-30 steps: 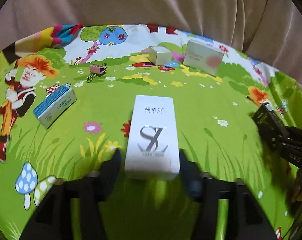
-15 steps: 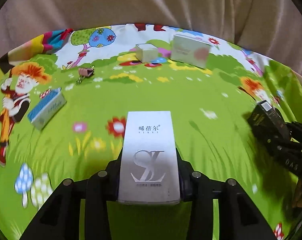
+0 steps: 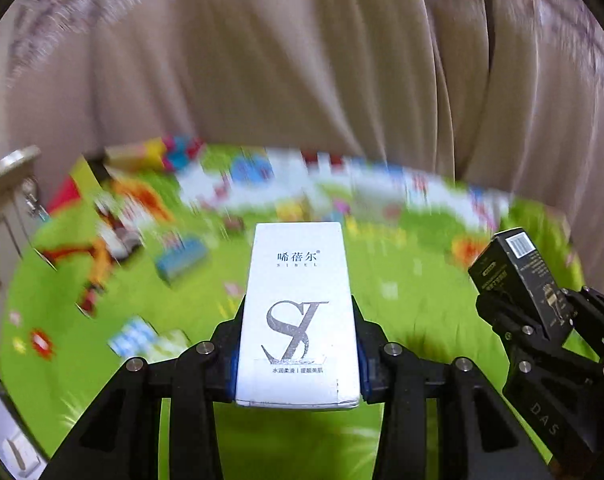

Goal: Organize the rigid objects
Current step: 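Lift and carry the black box and SL box toward the storage box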

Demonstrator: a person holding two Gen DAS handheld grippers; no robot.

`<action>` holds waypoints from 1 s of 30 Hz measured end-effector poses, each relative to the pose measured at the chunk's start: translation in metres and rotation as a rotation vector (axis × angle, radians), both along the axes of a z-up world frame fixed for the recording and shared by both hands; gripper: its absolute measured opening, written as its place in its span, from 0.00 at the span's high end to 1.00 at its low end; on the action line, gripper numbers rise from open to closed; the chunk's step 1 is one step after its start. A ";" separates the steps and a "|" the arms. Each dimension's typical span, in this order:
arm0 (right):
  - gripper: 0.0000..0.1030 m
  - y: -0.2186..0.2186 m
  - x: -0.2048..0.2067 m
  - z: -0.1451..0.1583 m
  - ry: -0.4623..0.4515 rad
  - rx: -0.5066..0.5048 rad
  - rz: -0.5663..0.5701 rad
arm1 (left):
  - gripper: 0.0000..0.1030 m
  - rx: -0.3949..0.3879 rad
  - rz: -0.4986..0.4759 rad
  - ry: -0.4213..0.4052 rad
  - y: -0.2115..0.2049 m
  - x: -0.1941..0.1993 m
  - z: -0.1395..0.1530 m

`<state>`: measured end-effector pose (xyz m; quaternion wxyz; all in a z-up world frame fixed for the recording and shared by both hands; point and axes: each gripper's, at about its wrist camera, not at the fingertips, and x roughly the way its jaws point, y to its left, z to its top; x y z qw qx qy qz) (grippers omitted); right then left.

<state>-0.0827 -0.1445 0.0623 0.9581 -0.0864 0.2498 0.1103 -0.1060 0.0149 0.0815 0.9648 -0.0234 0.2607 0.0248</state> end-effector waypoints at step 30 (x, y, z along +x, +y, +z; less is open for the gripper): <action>0.59 0.027 -0.080 0.150 -0.501 0.065 -0.038 | 0.59 -0.068 0.054 -0.437 0.010 -0.066 0.134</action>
